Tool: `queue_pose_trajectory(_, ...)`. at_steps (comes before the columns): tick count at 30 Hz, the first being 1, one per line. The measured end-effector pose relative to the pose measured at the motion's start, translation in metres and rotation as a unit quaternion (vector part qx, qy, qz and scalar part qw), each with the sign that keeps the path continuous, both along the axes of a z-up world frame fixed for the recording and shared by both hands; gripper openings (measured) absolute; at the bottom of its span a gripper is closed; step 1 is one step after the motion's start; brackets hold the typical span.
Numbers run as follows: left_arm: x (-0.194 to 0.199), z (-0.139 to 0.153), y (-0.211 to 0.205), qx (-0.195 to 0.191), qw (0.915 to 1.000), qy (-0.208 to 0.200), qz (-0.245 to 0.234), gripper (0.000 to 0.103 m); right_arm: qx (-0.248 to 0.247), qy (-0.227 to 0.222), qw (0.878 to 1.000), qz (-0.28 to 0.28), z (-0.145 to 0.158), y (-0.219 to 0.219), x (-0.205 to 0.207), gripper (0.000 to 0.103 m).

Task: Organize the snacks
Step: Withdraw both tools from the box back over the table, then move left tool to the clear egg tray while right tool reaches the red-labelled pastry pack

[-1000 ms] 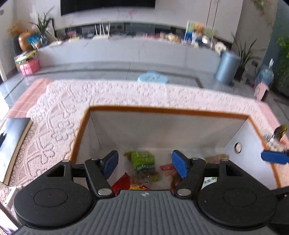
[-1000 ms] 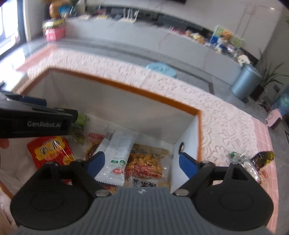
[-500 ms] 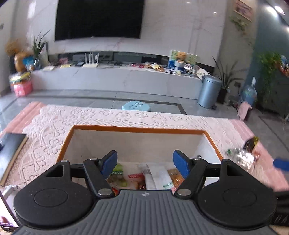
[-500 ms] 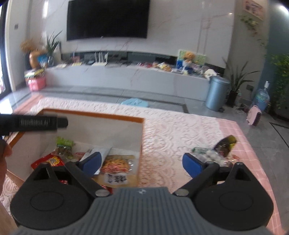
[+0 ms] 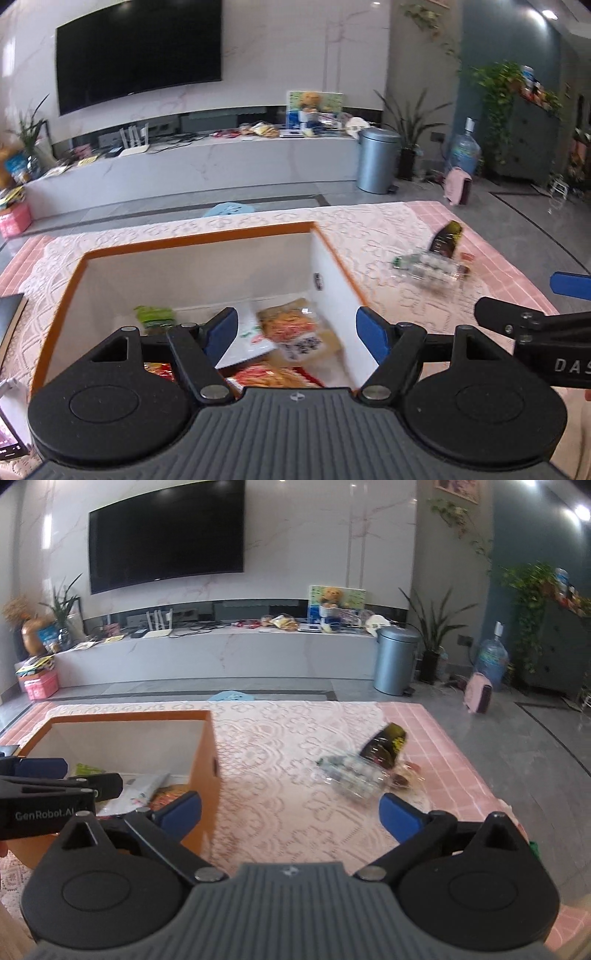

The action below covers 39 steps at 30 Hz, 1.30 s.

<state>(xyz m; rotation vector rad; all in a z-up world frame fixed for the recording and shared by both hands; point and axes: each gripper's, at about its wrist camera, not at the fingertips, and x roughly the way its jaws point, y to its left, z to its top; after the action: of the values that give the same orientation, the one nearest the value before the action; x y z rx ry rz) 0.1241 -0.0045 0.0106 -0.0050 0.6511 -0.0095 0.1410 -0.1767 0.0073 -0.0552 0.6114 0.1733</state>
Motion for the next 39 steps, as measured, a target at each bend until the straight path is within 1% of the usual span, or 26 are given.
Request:
queue_pose_trajectory(6,0.007,-0.006,-0.032,0.003,0.9992,0.018,-0.034,0.086,0.011,0.006,1.000,-0.022,-0.006,-0.029,-0.002,0.099)
queue_pose_trajectory(10,0.019,-0.010,-0.050,0.006,0.9981,0.030,-0.053,0.086,0.023,0.013,0.999,-0.025,-0.010,-0.047,0.003,0.099)
queue_pose_trajectory(15,0.036,-0.013,-0.068,0.012,0.9967,0.041,-0.068,0.086,0.015,0.024,0.999,-0.039,-0.019,-0.064,0.017,0.099)
queue_pose_trajectory(20,0.056,-0.011,-0.080,0.022,0.9955,0.045,-0.081,0.086,0.022,0.044,0.998,-0.046,-0.030,-0.078,0.037,0.099)
queue_pose_trajectory(25,0.086,-0.016,-0.083,0.005,0.9937,0.062,-0.093,0.086,0.019,0.047,0.998,-0.033,-0.038,-0.086,0.061,0.100)
queue_pose_trajectory(29,0.109,-0.020,-0.087,0.004,0.9936,0.074,-0.086,0.086,0.029,0.070,0.997,-0.017,-0.045,-0.089,0.088,0.100)
queue_pose_trajectory(32,0.127,-0.022,-0.089,-0.005,0.9924,0.084,-0.089,0.086,0.032,0.077,0.996,-0.022,-0.051,-0.089,0.111,0.100)
queue_pose_trajectory(36,0.148,-0.024,-0.090,-0.011,0.9909,0.097,-0.093,0.084,0.022,0.079,0.996,-0.036,-0.061,-0.088,0.143,0.099)
queue_pose_trajectory(39,0.161,-0.027,-0.092,-0.005,0.9897,0.104,-0.099,0.083,0.011,0.078,0.996,-0.048,-0.072,-0.088,0.164,0.099)
